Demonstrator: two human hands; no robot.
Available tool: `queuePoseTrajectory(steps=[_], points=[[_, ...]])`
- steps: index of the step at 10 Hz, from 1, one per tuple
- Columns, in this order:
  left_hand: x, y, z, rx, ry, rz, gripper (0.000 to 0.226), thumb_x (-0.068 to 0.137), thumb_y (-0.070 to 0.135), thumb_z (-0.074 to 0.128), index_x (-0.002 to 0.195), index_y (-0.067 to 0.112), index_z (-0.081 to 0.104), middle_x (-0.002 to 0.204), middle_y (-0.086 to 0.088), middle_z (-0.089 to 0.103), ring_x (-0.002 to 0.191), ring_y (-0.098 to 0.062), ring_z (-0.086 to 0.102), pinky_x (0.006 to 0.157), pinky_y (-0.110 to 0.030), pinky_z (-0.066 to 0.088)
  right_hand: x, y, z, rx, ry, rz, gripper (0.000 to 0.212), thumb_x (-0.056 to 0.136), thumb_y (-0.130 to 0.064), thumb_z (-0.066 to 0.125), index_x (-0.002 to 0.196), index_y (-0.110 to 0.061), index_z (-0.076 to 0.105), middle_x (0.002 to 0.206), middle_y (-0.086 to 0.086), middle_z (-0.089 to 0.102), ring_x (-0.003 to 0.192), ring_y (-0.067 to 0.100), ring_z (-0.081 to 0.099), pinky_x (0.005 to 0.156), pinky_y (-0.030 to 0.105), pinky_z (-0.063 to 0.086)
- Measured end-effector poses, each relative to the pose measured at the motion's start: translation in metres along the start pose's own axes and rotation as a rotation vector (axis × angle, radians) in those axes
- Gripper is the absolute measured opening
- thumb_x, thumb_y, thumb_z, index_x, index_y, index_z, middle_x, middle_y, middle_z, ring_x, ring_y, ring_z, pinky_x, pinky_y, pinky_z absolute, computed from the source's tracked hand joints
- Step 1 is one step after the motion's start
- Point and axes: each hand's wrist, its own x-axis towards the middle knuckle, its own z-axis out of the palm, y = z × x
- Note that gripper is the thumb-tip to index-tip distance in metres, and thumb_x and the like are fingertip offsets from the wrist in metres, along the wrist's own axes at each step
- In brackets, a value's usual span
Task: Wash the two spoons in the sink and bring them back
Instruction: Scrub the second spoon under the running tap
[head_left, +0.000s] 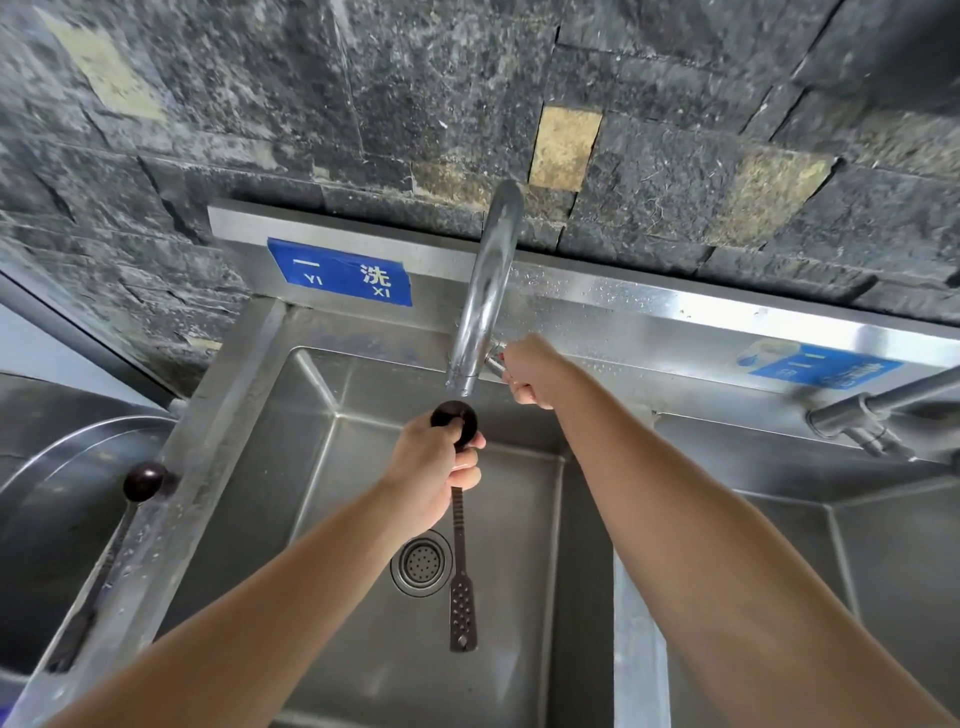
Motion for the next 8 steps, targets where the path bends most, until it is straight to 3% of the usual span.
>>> queuePoseTrajectory(steps=[2,5,6,7,8], points=[[-0.007,-0.002,-0.001,0.018,0.015,-0.008,0.023,0.1,-0.004,0.027,0.091,0.004,0.047,0.071,-0.013,0.048,0.042,-0.01,0.023,0.039,-0.021,0.016,0.005,0.003,-0.003,-0.058,-0.02,-0.03,0.03,0.093,-0.003,0.042,0.067,-0.018,0.04,0.065,0.002,0.042,0.05,0.015,0.04,0.045,0.026,0.037],[-0.012,0.0,-0.003,0.005,0.034,-0.031,0.02,0.1,-0.003,0.027,0.101,0.003,0.046,0.071,-0.013,0.047,0.038,-0.008,0.024,0.035,-0.02,0.018,0.004,0.009,-0.002,-0.061,0.018,-0.003,0.026,0.094,-0.011,0.041,0.07,-0.019,0.041,0.064,0.0,0.042,0.048,0.013,0.038,0.039,0.021,0.033],[-0.014,0.0,-0.002,0.018,0.063,-0.045,0.021,0.099,-0.004,0.026,0.098,0.003,0.046,0.071,-0.013,0.047,0.038,-0.009,0.023,0.036,-0.019,0.018,0.005,0.012,0.0,-0.124,-0.073,0.063,0.03,0.086,-0.001,0.045,0.065,-0.02,0.037,0.06,-0.005,0.03,0.047,0.012,0.025,0.042,0.021,0.023],[-0.018,0.0,-0.001,0.04,0.114,-0.049,0.028,0.097,-0.006,0.023,0.084,0.006,0.045,0.068,-0.011,0.045,0.04,-0.009,0.021,0.037,-0.02,0.015,0.005,0.008,0.011,-0.631,0.07,-0.138,0.034,0.083,0.004,0.045,0.061,-0.019,0.033,0.059,-0.007,0.027,0.05,0.012,0.021,0.046,0.023,0.02],[-0.023,0.0,-0.001,0.055,0.163,-0.043,0.032,0.095,-0.008,0.023,0.075,0.008,0.043,0.067,-0.011,0.045,0.043,-0.01,0.02,0.042,-0.023,0.013,0.007,-0.003,0.007,-0.27,0.065,0.001,0.034,0.091,-0.003,0.041,0.064,-0.02,0.03,0.063,-0.002,0.03,0.054,0.016,0.03,0.036,0.017,0.028]])
